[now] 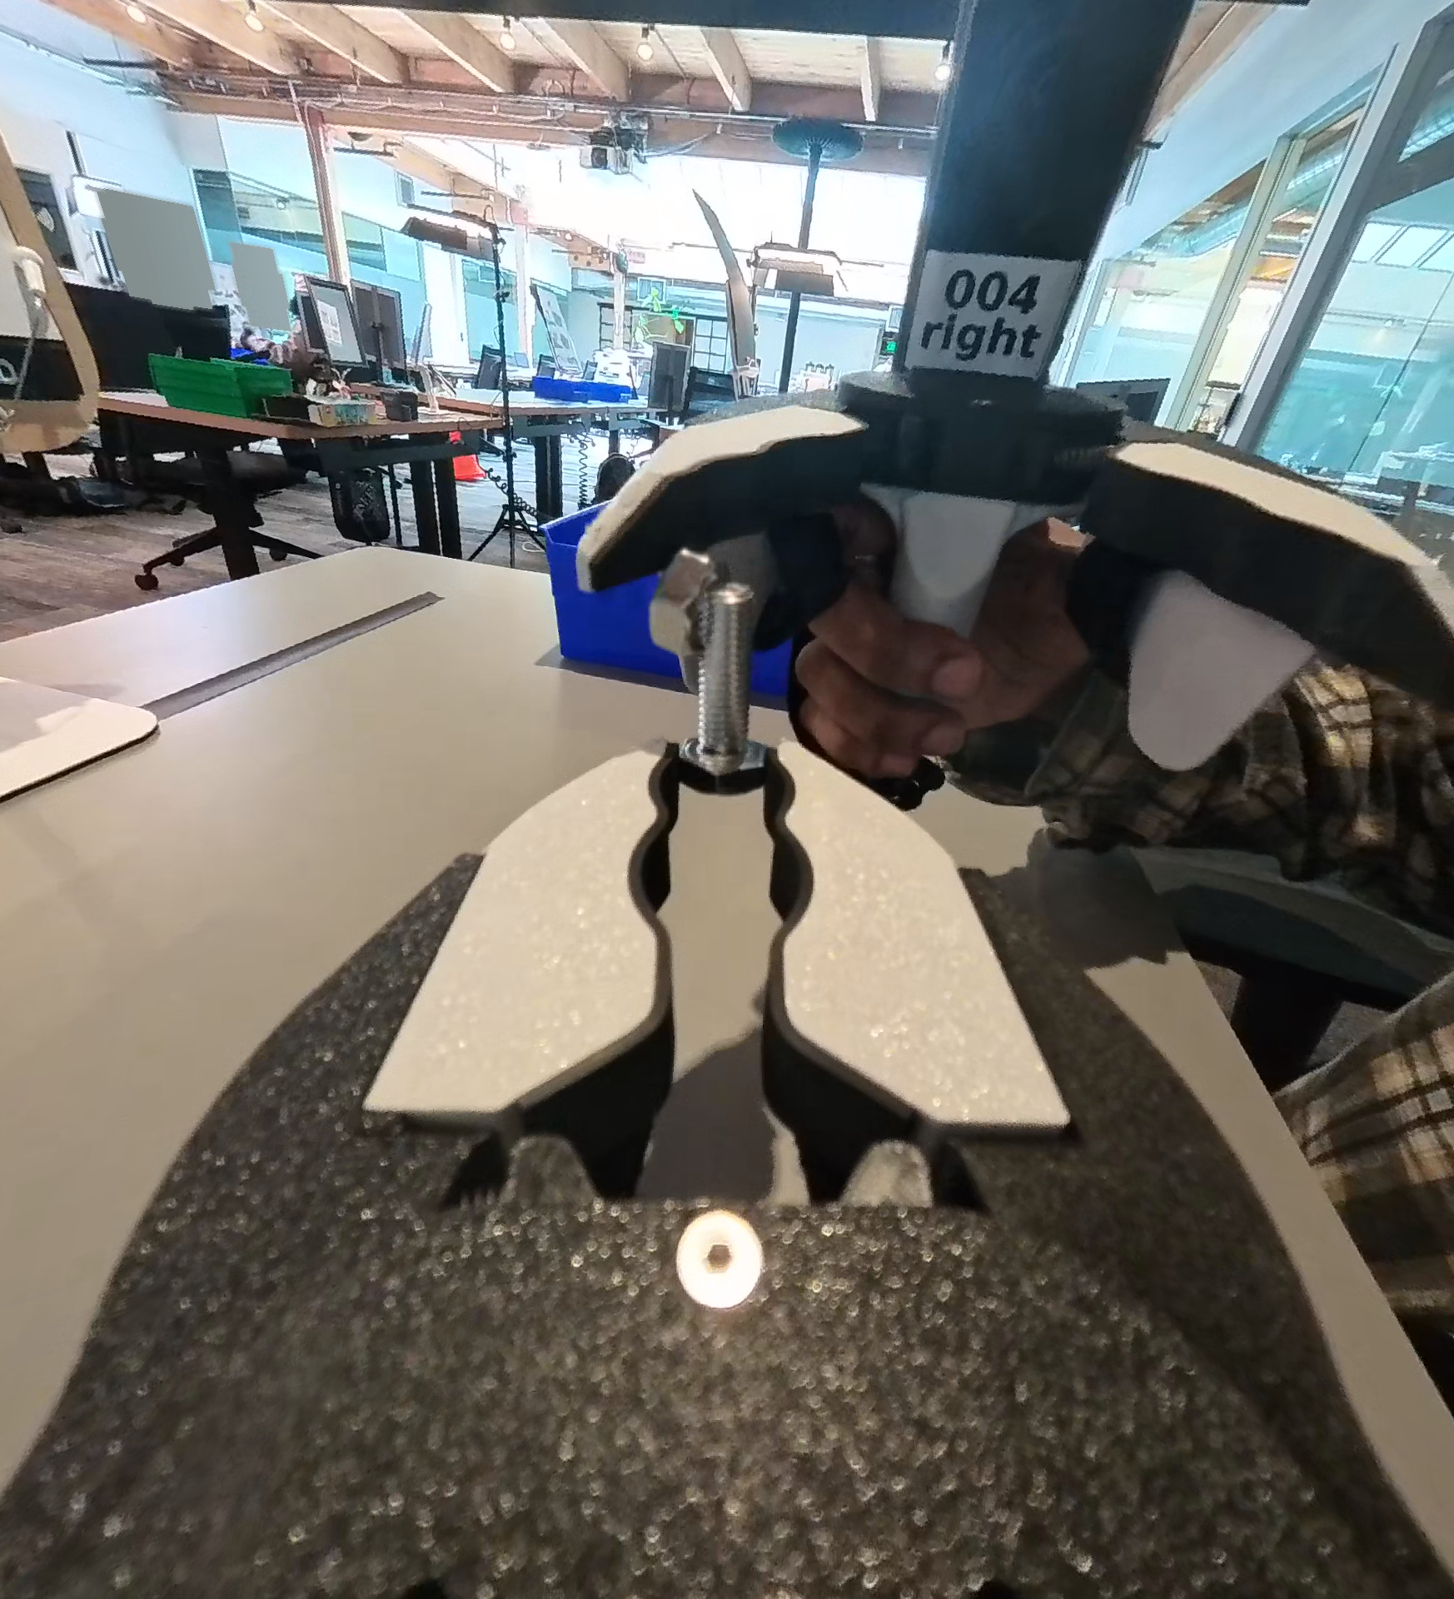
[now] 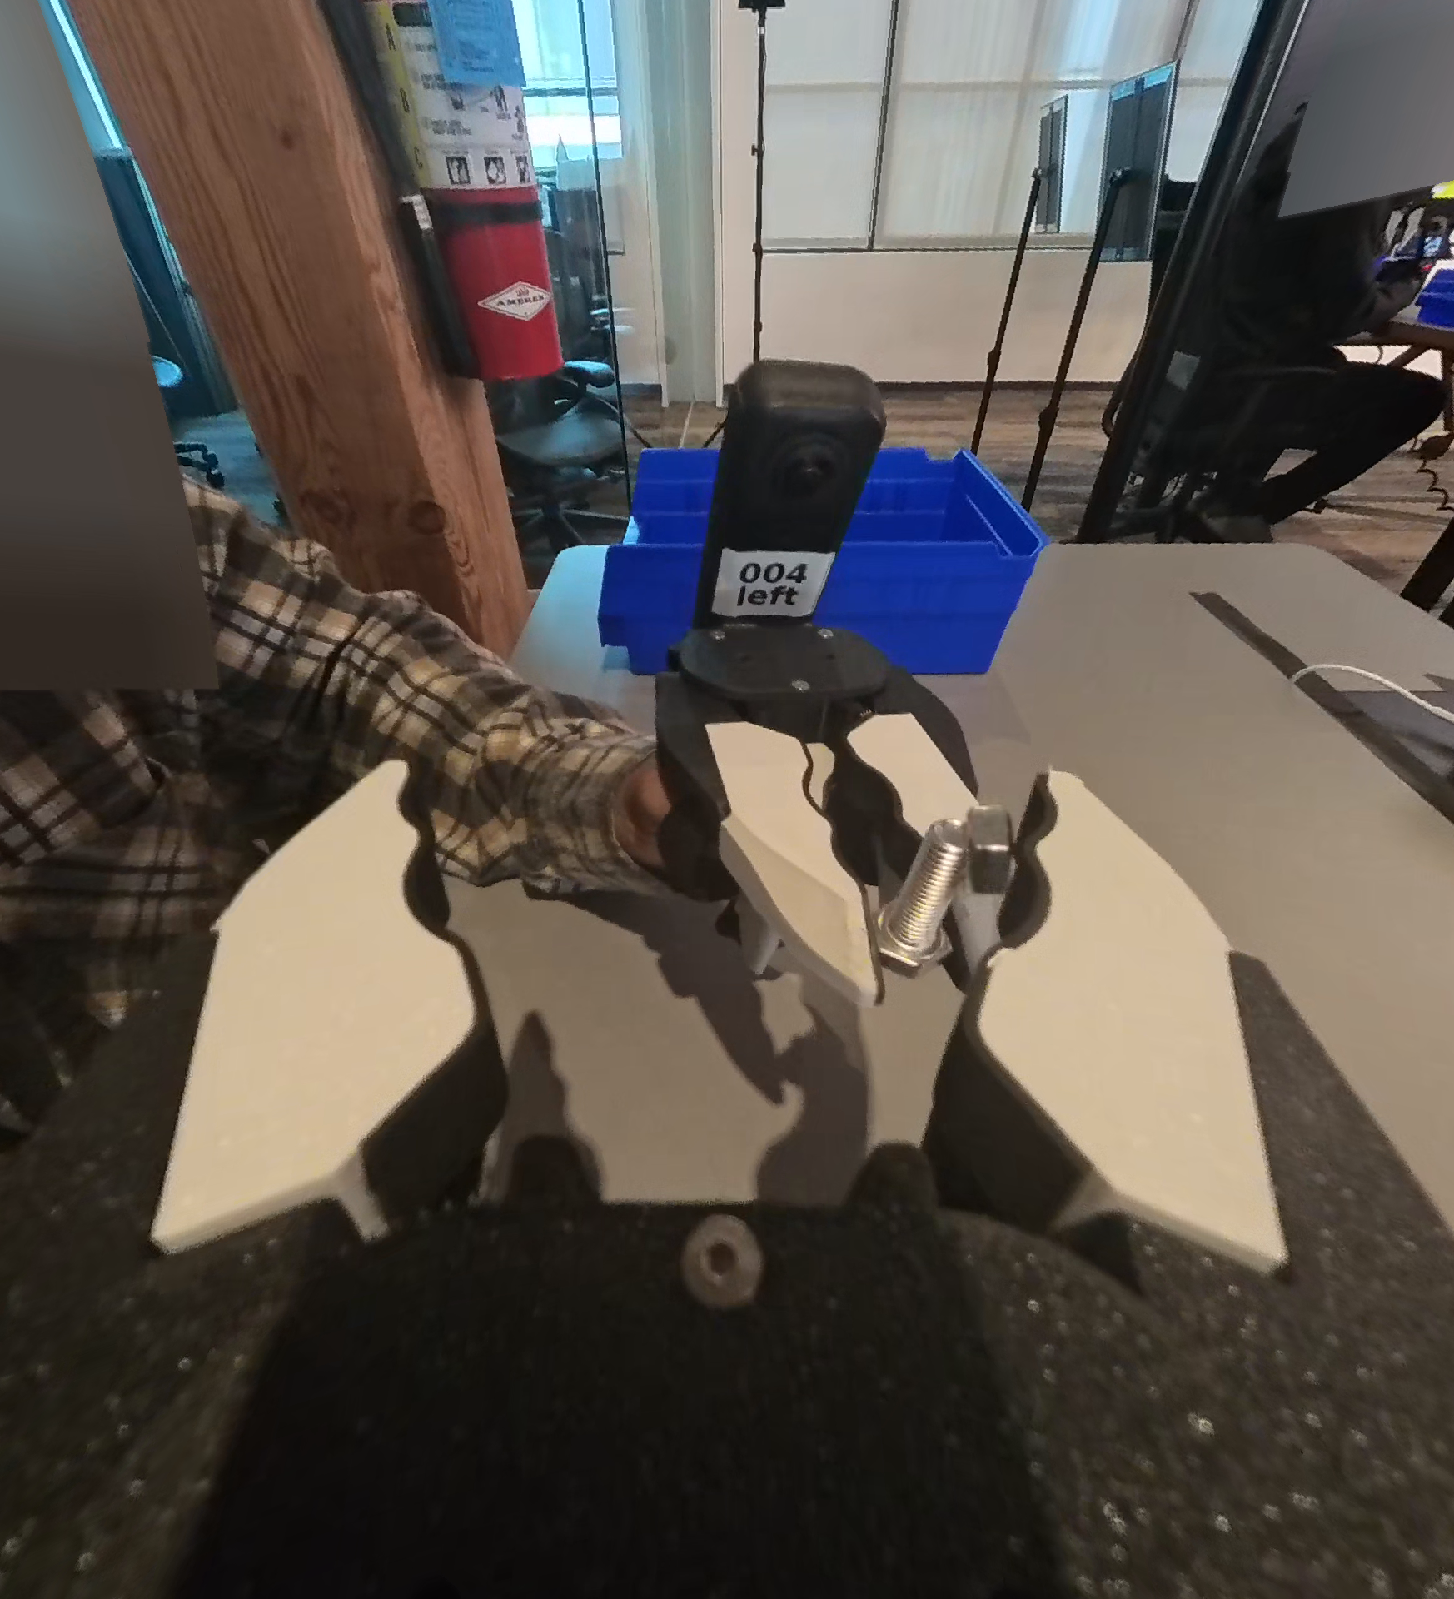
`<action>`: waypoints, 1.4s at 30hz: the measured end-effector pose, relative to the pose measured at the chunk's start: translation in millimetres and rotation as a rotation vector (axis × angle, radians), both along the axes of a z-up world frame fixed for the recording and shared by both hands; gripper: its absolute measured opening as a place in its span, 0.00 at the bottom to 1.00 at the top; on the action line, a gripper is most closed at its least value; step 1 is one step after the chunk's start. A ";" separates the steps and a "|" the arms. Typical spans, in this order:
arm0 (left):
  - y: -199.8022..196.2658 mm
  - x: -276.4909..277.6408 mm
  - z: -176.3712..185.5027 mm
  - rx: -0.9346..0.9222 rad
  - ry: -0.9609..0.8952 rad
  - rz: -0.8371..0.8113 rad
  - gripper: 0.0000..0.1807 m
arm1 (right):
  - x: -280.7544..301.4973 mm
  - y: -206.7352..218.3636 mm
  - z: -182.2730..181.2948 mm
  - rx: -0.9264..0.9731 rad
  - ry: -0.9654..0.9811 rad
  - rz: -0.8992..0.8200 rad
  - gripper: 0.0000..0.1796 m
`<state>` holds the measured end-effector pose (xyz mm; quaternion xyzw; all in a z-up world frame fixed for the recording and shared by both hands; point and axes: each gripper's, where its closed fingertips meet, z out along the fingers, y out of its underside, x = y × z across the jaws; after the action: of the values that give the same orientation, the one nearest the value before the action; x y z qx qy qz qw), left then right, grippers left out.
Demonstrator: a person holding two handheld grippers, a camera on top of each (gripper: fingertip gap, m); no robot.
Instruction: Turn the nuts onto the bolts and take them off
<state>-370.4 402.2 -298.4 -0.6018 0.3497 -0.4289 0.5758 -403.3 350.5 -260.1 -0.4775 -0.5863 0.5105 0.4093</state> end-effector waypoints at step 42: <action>10.6 -1.7 -14.0 -0.059 0.047 0.046 0.10 | 2.1 -0.1 -11.5 0.080 -0.052 -0.002 0.63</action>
<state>-372.1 412.8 -312.4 -0.6363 0.3364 -0.4115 0.5591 -401.2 350.4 -271.7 -0.4746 -0.6162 0.4736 0.4133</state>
